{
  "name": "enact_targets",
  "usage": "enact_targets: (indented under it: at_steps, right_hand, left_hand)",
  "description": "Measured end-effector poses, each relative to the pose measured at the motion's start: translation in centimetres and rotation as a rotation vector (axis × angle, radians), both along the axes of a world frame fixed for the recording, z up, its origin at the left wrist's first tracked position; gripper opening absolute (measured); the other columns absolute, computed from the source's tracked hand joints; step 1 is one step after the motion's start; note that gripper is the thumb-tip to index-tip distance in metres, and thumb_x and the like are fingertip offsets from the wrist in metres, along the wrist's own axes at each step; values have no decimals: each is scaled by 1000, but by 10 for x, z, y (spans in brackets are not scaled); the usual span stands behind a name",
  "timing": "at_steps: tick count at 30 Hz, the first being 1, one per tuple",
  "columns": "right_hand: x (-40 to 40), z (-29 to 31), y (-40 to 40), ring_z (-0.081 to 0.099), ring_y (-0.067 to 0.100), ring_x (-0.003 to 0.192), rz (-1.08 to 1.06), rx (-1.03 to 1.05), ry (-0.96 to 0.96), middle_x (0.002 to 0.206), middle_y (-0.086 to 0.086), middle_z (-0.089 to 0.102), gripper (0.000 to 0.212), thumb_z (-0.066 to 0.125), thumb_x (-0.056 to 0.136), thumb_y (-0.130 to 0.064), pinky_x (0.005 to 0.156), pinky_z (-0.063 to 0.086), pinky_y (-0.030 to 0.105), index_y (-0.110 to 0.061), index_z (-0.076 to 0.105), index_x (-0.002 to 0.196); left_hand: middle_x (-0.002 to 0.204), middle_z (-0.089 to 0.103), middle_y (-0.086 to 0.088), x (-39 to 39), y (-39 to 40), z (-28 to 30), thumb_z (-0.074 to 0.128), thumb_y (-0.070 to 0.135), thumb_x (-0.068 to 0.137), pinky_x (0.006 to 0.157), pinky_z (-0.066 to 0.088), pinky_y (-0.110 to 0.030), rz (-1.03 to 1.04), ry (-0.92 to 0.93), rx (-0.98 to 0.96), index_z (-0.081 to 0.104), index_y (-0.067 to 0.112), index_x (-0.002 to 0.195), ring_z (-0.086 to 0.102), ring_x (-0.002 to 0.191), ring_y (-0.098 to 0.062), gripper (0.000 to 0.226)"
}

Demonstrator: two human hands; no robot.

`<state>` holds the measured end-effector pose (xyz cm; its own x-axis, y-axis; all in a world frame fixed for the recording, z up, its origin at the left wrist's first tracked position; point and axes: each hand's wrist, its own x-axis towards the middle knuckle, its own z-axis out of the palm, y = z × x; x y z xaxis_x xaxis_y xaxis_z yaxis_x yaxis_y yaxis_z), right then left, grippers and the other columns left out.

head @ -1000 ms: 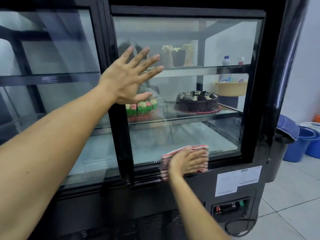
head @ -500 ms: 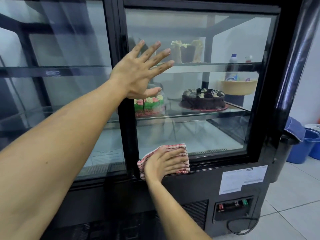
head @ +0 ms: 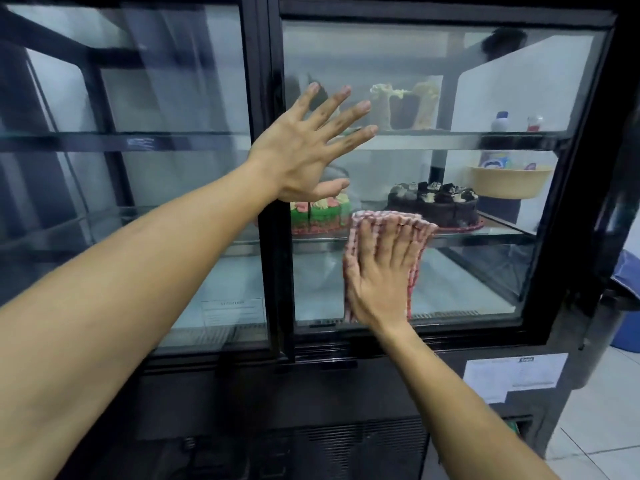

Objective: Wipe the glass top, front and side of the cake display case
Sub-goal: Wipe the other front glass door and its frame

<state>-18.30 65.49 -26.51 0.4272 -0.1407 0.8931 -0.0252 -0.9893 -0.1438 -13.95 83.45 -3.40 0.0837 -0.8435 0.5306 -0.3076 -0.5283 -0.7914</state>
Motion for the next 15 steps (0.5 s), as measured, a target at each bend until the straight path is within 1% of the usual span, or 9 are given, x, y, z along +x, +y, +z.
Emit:
enact_targets:
  at_steps: [2,4,5,7,9,12,15]
  right_hand:
    - [-2,-24,15,6,43,158,82,-220,68,171,16,2,59,27,111,-48,127,-4,57,-25,21,165]
    - [-8,-56,17,10,34,160,164,-419,163,174,6,6,56,27,111,-47,129,-2,52,-32,22,165]
    - [-14,-71,13,8,28,160,194,-484,216,174,1,6,56,28,111,-48,129,-1,49,-36,20,165]
    - [-27,-91,-1,6,18,161,241,-575,331,174,-6,6,56,29,111,-50,129,3,44,-40,17,165]
    - [-38,-97,-22,8,14,160,284,-629,425,174,-10,8,55,28,112,-50,129,3,41,-42,15,164]
    - [-46,-82,-52,7,13,160,305,-723,489,173,-13,11,54,27,112,-50,129,4,39,-44,15,164]
    - [-43,-72,-48,4,13,160,321,-772,478,173,-13,10,56,31,111,-48,128,6,41,-43,14,164]
  left_hand:
    - [174,-11,-8,1,-1,-1,-2,74,97,128,5,-62,13,-2,7,-16,28,165,-7,160,-37,83]
    - [174,-11,-8,2,-1,-4,1,73,98,127,6,-63,24,-11,-10,-16,27,165,-8,160,-37,83]
    - [175,-11,-9,2,-2,-7,4,73,99,127,6,-64,24,0,-25,-15,27,165,-7,160,-38,83]
    - [174,-11,-11,-2,-6,-15,11,73,101,125,7,-68,28,42,-74,-13,24,166,-6,160,-41,85]
    - [174,-11,-12,-5,-12,-25,15,73,101,123,7,-70,34,69,-108,-11,24,166,-6,159,-42,86]
    - [174,-9,-13,-5,-12,-27,16,72,102,123,8,-71,25,83,-113,-9,24,167,-4,160,-42,84]
    - [175,-8,-13,-4,-12,-30,16,71,103,123,10,-70,29,76,-118,-8,24,167,-3,160,-41,83]
